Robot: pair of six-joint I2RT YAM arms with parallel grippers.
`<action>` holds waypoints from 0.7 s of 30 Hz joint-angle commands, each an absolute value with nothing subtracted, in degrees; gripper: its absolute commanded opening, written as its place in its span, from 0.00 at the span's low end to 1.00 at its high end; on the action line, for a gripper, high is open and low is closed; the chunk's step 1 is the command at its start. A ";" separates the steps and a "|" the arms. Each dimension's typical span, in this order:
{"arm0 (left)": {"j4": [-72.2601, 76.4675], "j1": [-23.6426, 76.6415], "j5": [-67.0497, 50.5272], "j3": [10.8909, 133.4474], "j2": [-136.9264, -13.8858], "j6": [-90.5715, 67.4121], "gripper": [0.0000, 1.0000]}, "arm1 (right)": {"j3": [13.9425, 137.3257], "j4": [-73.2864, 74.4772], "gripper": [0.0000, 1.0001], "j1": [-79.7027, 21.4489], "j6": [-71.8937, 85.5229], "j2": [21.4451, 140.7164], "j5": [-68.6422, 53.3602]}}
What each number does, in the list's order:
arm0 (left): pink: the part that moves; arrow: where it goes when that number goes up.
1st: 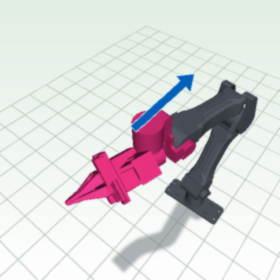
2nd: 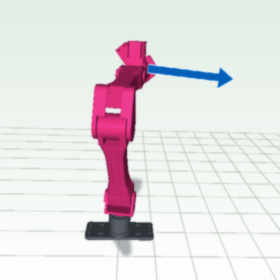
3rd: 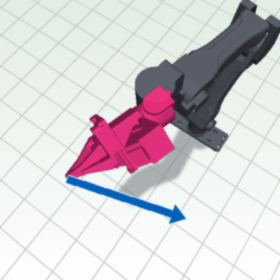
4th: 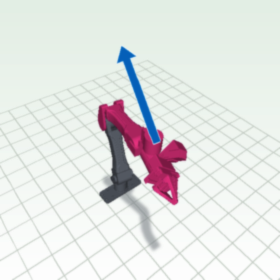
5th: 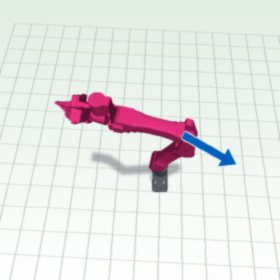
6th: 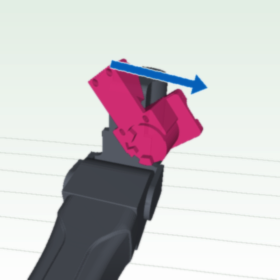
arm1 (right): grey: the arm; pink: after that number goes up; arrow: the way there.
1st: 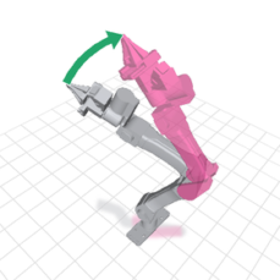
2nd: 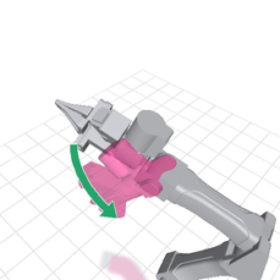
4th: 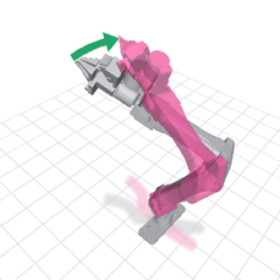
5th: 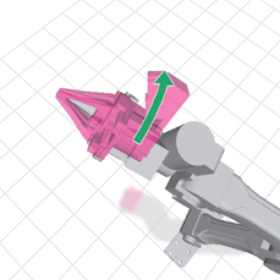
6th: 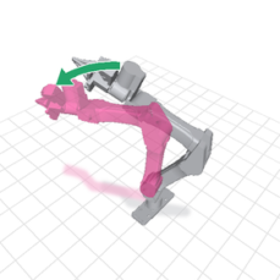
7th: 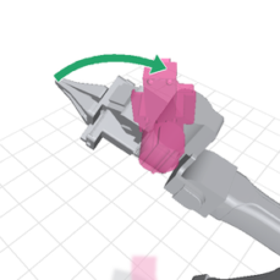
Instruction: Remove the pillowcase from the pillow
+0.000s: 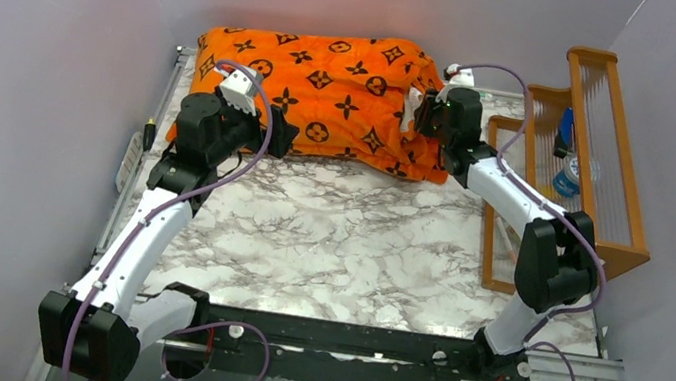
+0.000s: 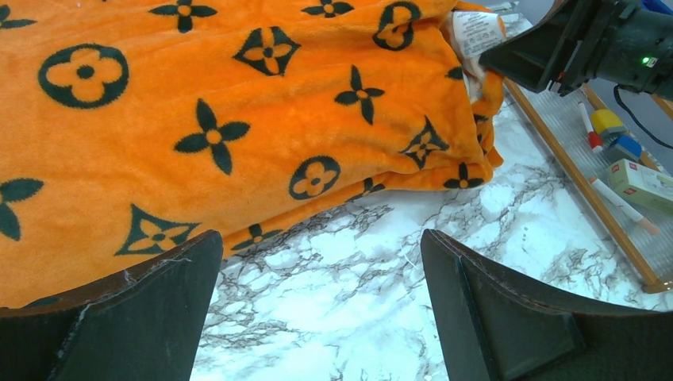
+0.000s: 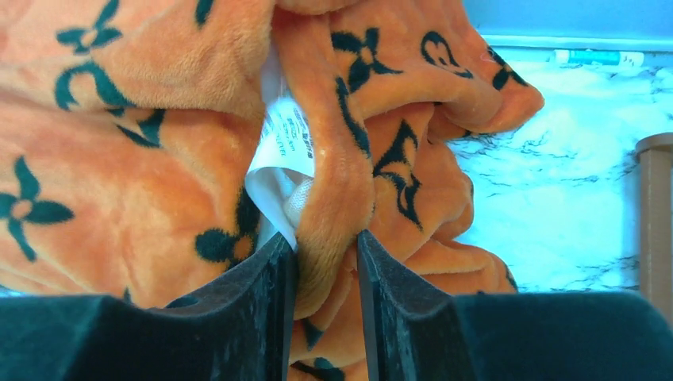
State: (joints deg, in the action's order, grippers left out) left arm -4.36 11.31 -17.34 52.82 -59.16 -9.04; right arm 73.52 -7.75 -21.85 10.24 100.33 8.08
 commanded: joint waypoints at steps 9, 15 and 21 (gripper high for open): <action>-1.38 11.17 -24.38 54.49 -58.80 -9.34 0.99 | 69.97 -13.75 0.01 -18.71 11.70 99.91 0.52; 2.26 13.79 -24.08 54.13 -61.23 -12.43 0.99 | 67.29 -14.87 0.01 -18.72 11.66 97.06 -4.97; 7.76 31.51 -0.47 55.59 -69.96 -11.52 0.99 | 62.97 -16.03 0.01 -22.19 12.32 91.93 -9.78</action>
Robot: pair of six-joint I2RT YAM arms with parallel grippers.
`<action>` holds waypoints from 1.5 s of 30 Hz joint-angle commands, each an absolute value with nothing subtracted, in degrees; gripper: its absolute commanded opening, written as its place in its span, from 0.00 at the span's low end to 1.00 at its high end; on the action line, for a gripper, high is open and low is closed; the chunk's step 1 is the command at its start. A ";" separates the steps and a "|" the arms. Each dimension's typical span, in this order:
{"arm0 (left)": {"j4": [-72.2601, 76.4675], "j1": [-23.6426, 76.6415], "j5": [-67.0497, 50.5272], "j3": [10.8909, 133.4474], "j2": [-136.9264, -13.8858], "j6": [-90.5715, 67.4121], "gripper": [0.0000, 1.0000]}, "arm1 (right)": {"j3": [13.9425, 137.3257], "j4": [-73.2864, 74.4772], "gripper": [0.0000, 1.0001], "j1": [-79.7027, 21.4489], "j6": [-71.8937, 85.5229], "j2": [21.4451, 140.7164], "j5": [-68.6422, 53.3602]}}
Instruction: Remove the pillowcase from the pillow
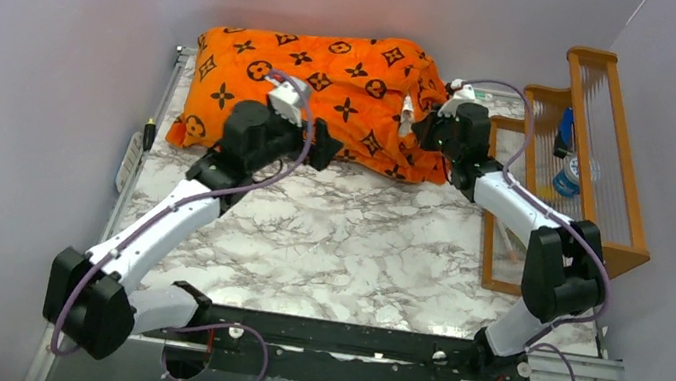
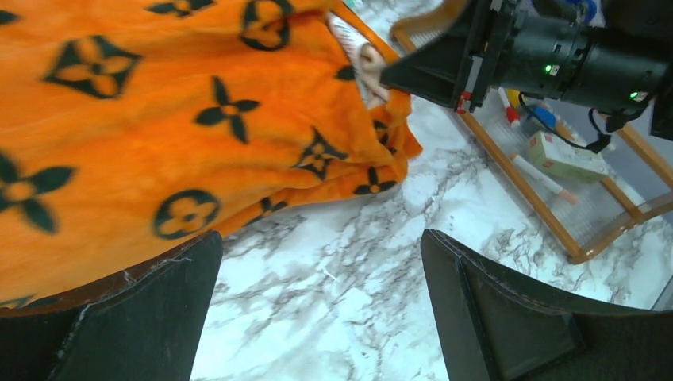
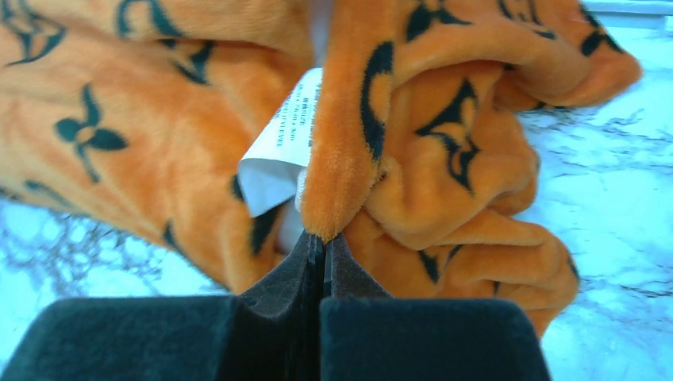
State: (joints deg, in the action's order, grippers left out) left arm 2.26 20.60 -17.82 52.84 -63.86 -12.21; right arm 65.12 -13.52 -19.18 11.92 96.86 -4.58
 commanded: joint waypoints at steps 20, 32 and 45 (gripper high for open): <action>20.04 39.78 2.71 68.38 -95.62 -14.49 0.99 | 46.82 -12.62 0.01 -28.39 14.69 71.79 -9.32; 14.27 42.60 23.76 74.99 -106.54 -5.40 0.99 | 45.96 -11.37 0.01 -28.40 15.91 68.87 -9.59; 16.44 41.67 34.56 74.88 -103.87 2.27 0.99 | 43.73 -10.00 0.01 -28.41 16.97 64.54 -2.59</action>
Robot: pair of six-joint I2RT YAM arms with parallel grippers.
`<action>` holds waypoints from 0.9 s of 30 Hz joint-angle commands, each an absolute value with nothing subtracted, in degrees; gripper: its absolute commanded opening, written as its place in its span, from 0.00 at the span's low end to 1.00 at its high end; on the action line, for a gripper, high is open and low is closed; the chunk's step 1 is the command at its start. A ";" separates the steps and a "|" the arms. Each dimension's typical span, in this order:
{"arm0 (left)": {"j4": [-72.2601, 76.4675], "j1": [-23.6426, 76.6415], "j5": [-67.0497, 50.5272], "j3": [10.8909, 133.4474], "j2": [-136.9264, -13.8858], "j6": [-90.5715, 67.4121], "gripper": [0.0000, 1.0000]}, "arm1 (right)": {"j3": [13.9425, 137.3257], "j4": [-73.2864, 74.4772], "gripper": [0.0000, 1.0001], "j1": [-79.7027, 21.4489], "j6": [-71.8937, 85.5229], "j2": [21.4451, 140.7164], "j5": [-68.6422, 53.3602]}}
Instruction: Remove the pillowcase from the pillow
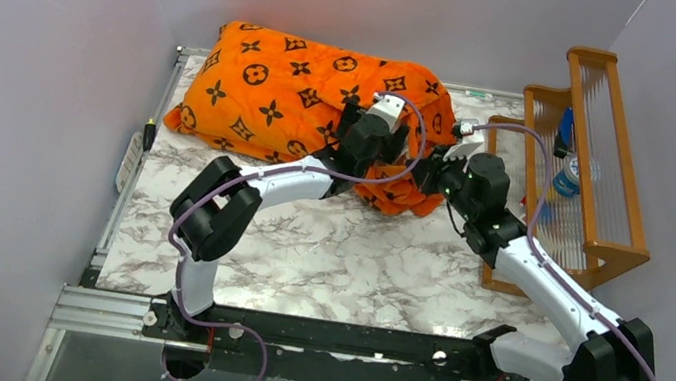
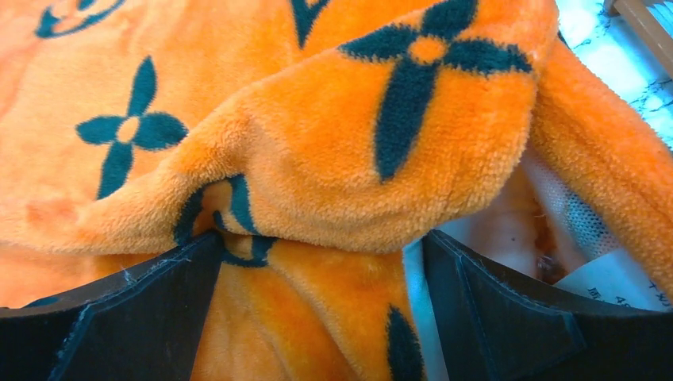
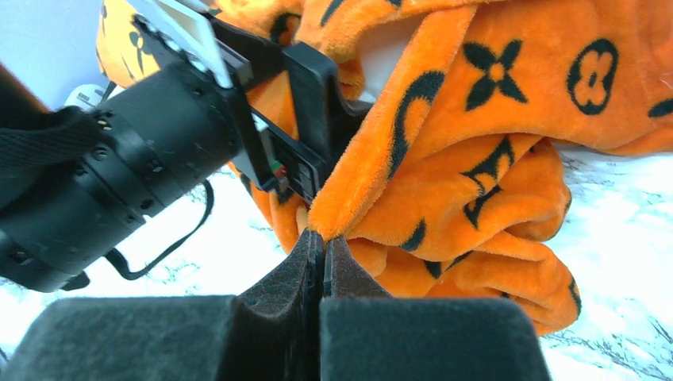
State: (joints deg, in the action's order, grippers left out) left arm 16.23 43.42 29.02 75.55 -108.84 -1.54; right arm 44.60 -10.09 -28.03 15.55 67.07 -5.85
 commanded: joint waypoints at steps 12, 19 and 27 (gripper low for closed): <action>15.00 30.97 28.84 64.09 -93.01 0.24 0.74 | 41.02 -10.63 0.01 -28.32 19.82 69.21 4.07; 13.48 29.98 15.87 62.40 -91.44 -2.16 0.27 | 41.49 -10.83 0.01 -28.30 20.07 74.64 1.90; 17.46 31.03 3.31 59.45 -89.49 -9.50 0.00 | 46.60 -11.29 1.00 -31.53 14.77 72.65 -3.42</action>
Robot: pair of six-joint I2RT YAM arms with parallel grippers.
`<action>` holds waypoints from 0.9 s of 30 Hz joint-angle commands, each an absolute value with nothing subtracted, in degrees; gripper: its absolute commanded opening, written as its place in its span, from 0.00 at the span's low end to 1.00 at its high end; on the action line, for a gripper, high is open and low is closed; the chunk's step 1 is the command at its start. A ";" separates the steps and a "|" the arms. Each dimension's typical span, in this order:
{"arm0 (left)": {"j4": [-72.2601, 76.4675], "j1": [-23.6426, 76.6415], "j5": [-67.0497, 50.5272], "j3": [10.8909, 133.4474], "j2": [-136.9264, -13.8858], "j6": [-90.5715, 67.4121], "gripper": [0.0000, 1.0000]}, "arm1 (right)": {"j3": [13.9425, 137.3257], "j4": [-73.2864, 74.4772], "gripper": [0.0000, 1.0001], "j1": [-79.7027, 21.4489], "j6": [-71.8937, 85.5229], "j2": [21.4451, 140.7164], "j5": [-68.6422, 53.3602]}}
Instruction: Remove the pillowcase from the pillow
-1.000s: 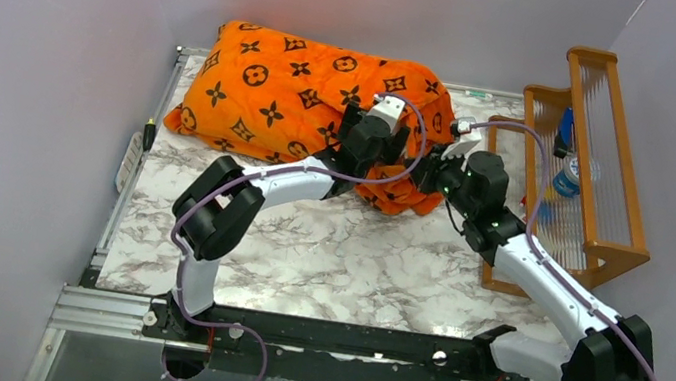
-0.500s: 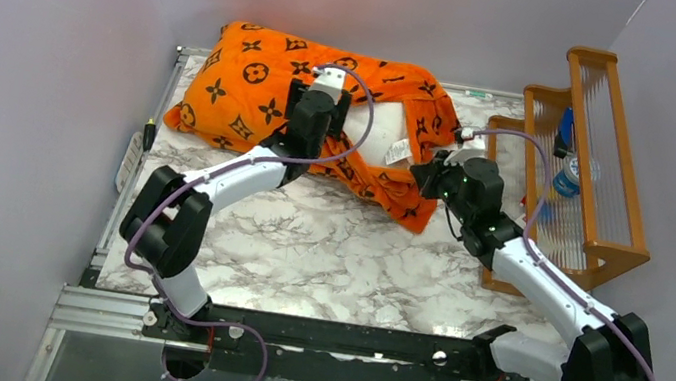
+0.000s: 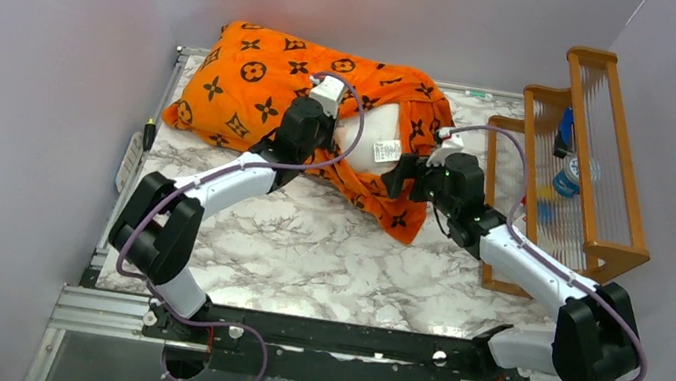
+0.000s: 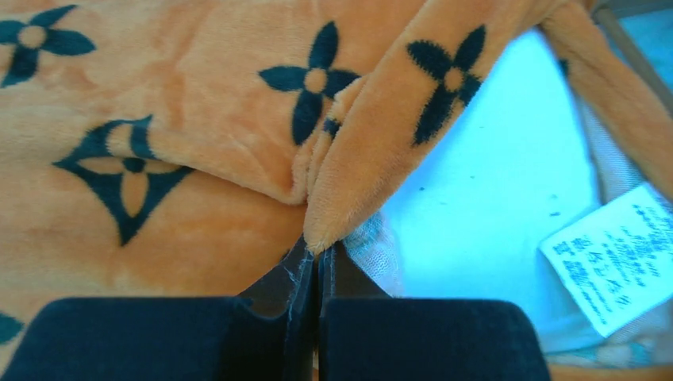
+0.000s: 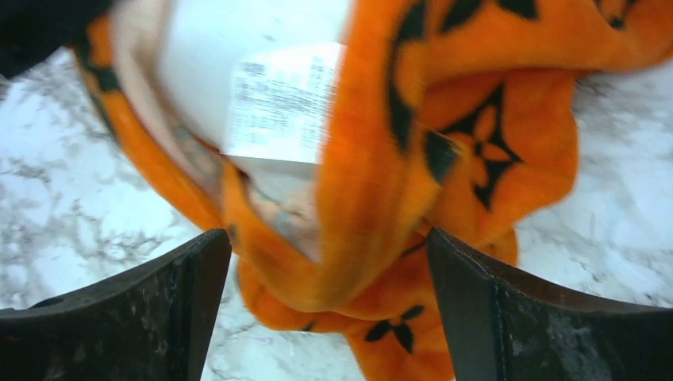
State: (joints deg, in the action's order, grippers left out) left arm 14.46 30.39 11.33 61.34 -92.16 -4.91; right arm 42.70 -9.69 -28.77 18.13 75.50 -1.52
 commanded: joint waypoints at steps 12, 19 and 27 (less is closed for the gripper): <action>18.46 36.42 5.62 57.46 -89.65 -11.01 0.00 | 58.05 -7.34 1.00 -36.61 17.51 80.37 6.90; 20.80 37.34 6.12 53.83 -90.01 -13.27 0.00 | 50.03 -24.34 1.00 -38.42 19.90 75.75 -9.17; 21.07 36.63 7.91 52.95 -89.70 -12.52 0.00 | 46.59 -22.08 1.00 -38.34 35.65 83.37 -4.41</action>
